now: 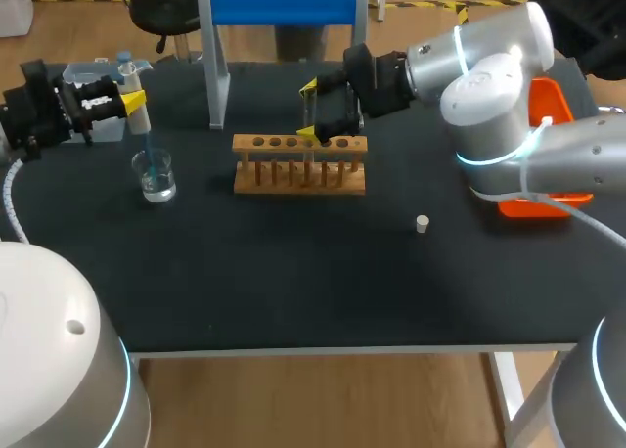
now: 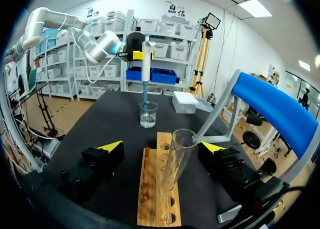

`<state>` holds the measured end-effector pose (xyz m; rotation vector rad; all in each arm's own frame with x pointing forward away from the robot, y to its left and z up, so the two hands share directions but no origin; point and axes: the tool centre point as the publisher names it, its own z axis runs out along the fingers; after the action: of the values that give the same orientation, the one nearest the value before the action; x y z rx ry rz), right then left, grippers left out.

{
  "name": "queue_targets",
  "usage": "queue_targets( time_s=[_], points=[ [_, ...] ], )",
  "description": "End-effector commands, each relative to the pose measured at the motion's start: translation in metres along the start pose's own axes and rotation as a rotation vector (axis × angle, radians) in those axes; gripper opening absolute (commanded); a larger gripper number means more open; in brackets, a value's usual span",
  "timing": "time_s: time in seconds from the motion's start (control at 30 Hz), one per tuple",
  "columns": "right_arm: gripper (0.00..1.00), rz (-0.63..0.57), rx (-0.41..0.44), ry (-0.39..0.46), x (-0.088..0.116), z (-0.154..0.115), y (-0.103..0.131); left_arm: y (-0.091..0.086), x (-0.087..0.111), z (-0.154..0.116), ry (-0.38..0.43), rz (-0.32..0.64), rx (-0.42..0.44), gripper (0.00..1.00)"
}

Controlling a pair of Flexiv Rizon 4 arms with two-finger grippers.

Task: Invert the test tube, pick up the pipette, mount the tip to pipette, aspirate from beaker and dispense into the tube, eject the tip, return the pipette, and cap with the stopper.

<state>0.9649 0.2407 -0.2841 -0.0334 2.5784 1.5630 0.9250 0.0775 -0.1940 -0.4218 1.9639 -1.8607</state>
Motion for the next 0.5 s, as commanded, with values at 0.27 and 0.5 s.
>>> queue_targets(
  time_s=[0.27, 0.5],
  points=[
    [1.0, -0.014, 0.035, -0.007, -0.0077, 0.0055, -0.0051, -0.0005, 0.0003, -0.0001, -0.001, 0.0, -0.001, 0.0],
    [1.0, -0.022, 0.047, -0.006, -0.0112, 0.009, -0.0095, -0.0005, 0.0003, -0.0001, -0.001, 0.0, -0.001, 0.0]
  ],
)
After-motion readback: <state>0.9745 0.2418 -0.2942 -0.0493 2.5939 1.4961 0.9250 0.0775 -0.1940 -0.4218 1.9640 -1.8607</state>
